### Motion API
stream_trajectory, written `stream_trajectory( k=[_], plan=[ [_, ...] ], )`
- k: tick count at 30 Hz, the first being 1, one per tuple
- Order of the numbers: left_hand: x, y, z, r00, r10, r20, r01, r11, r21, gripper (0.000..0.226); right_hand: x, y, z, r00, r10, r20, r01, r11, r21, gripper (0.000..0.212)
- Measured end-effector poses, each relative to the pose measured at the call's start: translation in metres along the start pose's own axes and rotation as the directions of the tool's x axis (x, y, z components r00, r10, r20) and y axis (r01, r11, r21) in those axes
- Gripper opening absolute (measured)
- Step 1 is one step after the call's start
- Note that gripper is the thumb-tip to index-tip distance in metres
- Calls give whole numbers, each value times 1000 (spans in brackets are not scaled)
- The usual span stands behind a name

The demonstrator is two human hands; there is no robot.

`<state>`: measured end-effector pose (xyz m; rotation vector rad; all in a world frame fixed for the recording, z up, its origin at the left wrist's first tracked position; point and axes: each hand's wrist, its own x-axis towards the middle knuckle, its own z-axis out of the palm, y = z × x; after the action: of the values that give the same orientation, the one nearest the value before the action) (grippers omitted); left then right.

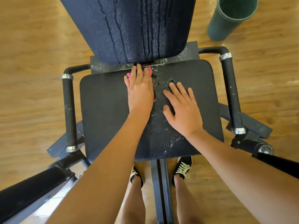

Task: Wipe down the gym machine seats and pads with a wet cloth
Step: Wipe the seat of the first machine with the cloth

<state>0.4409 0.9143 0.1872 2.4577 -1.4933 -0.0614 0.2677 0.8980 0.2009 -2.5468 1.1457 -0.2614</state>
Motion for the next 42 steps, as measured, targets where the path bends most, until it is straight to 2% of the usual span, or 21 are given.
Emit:
stream_trajectory(
  k=[3, 6, 9, 17, 20, 22, 24, 25, 26, 29, 33, 37, 42],
  plan=[
    [-14, -3, -1, 999, 37, 13, -37, 999, 23, 38, 1, 7, -12, 999, 2, 40, -5, 997, 79, 46],
    [-30, -5, -2, 998, 54, 33, -55, 998, 41, 38, -5, 27, -25, 997, 74, 5, -74, 997, 13, 48],
    [-39, -8, -2, 996, 76, 42, -79, 994, 71, 39, -17, 47, -25, 990, 139, 38, -136, 987, -85, 56],
    [-11, 14, -3, 990, -135, 26, 136, 990, -45, 40, -26, 48, -15, 991, 129, -23, -131, 980, -150, 57],
    [-9, 15, -4, 992, -119, 35, 120, 993, -19, 39, -27, 49, -14, 992, 124, -20, -125, 980, -153, 57],
    [-18, 12, -13, 995, -40, 94, 31, 995, 93, 51, -26, 48, -13, 992, 125, -22, -127, 980, -152, 57],
    [-40, 12, -20, 963, -10, 271, -51, 975, 218, 88, -26, 48, -14, 992, 128, -19, -129, 980, -152, 58],
    [-57, 14, -22, 948, -31, 317, -50, 968, 244, 99, -26, 48, -14, 991, 129, -15, -130, 980, -149, 58],
    [-71, 16, -23, 941, -43, 335, -43, 968, 245, 99, -26, 48, -15, 991, 132, -14, -132, 980, -148, 58],
    [-93, 17, -17, 970, -50, 239, 8, 984, 175, 63, -27, 48, -15, 991, 133, 1, -131, 978, -162, 59],
    [-61, 26, -14, 975, -186, 125, 191, 981, -34, 39, -25, 47, -16, 991, 135, 4, -132, 978, -161, 59],
    [-13, 27, -6, 970, -224, 96, 233, 968, -95, 40, -25, 48, -16, 992, 128, -10, -128, 979, -159, 59],
    [-22, 19, -5, 994, -90, 64, 91, 996, -11, 43, -26, 48, -16, 991, 132, -5, -131, 979, -157, 59]
  ],
)
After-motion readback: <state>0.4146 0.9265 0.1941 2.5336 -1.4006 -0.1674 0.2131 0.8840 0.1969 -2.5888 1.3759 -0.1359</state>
